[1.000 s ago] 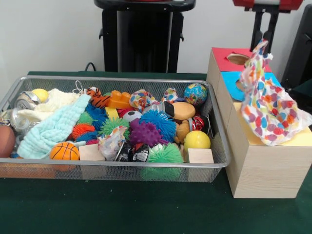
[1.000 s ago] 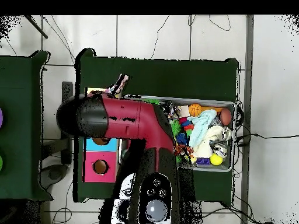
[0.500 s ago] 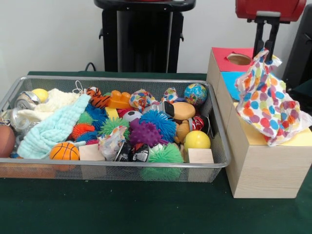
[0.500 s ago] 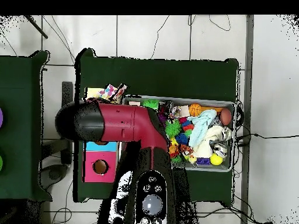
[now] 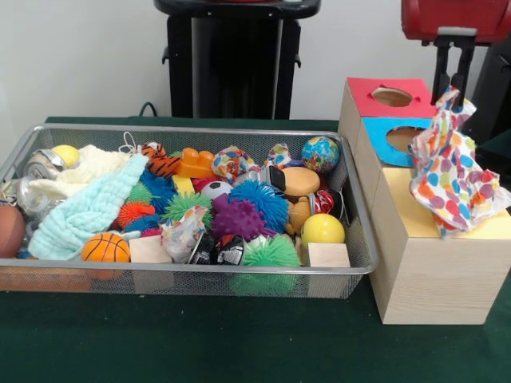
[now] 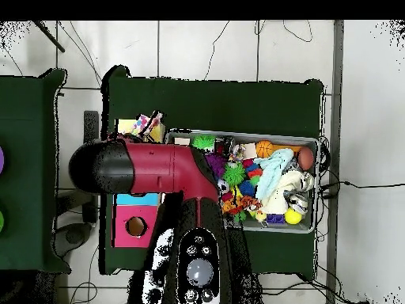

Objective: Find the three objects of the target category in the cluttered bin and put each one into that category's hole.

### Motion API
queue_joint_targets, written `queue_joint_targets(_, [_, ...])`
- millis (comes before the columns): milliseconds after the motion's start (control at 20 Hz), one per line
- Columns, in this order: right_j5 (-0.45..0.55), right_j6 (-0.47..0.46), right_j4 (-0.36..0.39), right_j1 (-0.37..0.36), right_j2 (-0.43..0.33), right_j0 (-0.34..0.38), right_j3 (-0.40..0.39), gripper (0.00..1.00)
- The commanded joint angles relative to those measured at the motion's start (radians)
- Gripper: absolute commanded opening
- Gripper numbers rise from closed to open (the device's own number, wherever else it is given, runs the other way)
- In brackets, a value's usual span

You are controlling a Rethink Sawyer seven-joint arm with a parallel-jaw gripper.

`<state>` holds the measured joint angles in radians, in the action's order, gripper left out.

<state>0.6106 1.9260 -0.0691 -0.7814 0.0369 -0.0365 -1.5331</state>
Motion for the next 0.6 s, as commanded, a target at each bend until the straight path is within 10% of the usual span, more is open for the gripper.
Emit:
queue_joint_targets(50, [-0.089,0.054,0.044,0.053,-0.083,0.007,-0.088,0.00])
queue_joint_targets(100, [-0.082,0.056,0.050,0.054,-0.074,0.001,-0.081,1.00])
queue_joint_targets(600, [-0.092,0.030,0.076,0.055,-0.079,0.006,-0.062,1.00])
